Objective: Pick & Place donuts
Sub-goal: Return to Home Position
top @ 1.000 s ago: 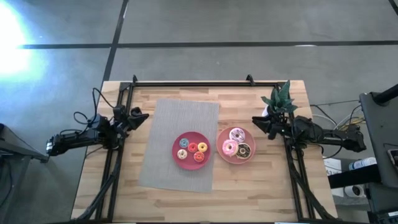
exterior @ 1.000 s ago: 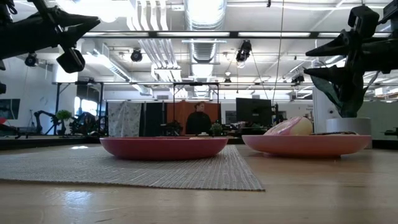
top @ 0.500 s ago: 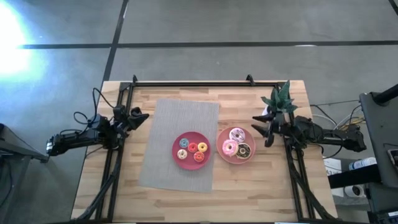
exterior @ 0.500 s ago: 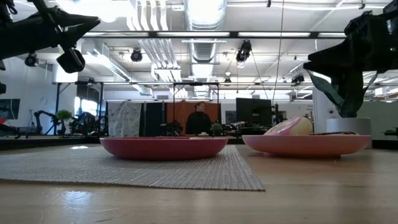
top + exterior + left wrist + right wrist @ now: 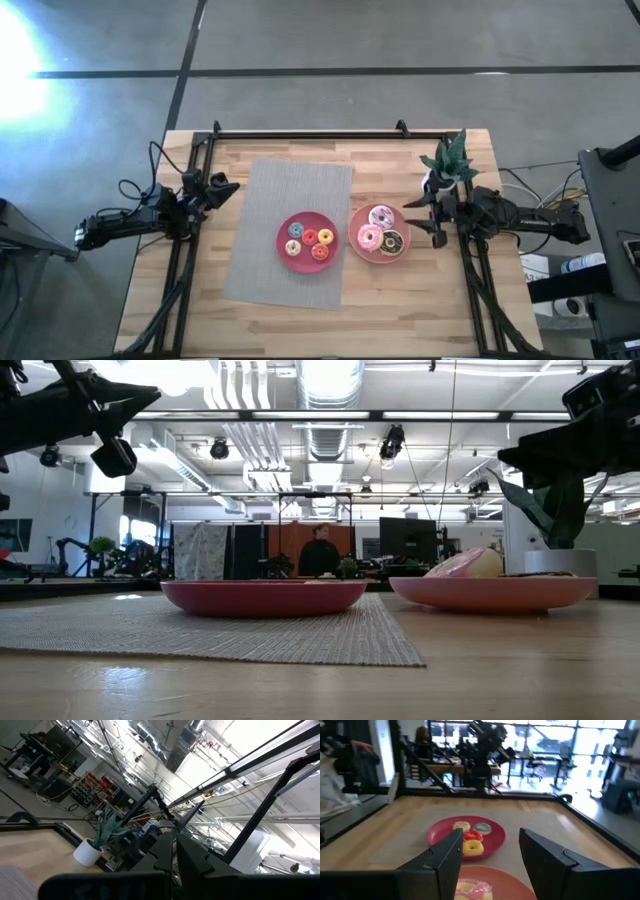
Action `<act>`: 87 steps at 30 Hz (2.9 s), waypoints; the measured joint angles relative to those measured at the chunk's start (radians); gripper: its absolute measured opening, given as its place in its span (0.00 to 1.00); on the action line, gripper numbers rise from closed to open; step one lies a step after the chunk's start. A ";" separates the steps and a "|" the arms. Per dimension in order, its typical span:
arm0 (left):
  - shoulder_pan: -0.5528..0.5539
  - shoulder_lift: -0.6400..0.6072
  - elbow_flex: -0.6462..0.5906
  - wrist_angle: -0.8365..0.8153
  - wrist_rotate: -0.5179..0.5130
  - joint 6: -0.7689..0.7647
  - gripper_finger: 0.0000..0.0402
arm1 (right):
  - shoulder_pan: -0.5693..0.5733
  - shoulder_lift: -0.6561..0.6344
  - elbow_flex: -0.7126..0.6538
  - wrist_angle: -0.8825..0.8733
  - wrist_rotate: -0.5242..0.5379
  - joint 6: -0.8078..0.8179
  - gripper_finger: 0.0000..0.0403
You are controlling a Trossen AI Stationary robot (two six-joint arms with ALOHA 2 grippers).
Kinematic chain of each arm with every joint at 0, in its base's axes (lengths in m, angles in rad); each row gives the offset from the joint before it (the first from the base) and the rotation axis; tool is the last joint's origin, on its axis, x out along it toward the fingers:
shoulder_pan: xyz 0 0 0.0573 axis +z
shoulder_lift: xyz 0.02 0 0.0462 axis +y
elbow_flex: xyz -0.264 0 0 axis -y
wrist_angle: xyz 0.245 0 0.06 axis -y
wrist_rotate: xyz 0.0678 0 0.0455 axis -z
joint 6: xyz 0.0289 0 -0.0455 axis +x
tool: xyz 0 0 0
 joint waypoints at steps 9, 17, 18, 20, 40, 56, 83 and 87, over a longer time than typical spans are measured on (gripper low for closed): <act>-0.003 0.002 0.000 -0.004 0.000 0.000 0.00 | 0.000 0.025 0.000 -0.004 0.017 0.066 0.46; -0.009 0.000 0.001 -0.039 0.000 0.000 0.00 | 0.000 0.026 0.000 -0.004 0.017 0.068 0.46; -0.010 0.000 0.001 -0.039 0.000 0.000 0.00 | 0.000 0.026 0.000 -0.004 0.017 0.067 0.46; -0.011 0.000 0.000 -0.040 0.000 0.000 0.00 | 0.002 0.022 0.000 -0.004 0.017 0.066 0.46; -0.058 0.000 0.000 -0.059 0.000 0.000 0.00 | 0.015 -0.042 0.001 0.000 0.014 0.068 0.46; -0.098 0.000 -0.001 -0.060 0.000 0.000 0.00 | 0.014 -0.020 0.000 0.001 0.015 0.068 0.46; -0.169 -0.001 0.000 -0.372 0.069 0.731 0.00 | 0.014 -0.019 0.000 0.000 0.016 0.066 0.46; -0.169 -0.001 0.000 -0.368 0.069 0.695 0.00 | 0.014 -0.019 0.000 0.001 0.016 0.066 0.46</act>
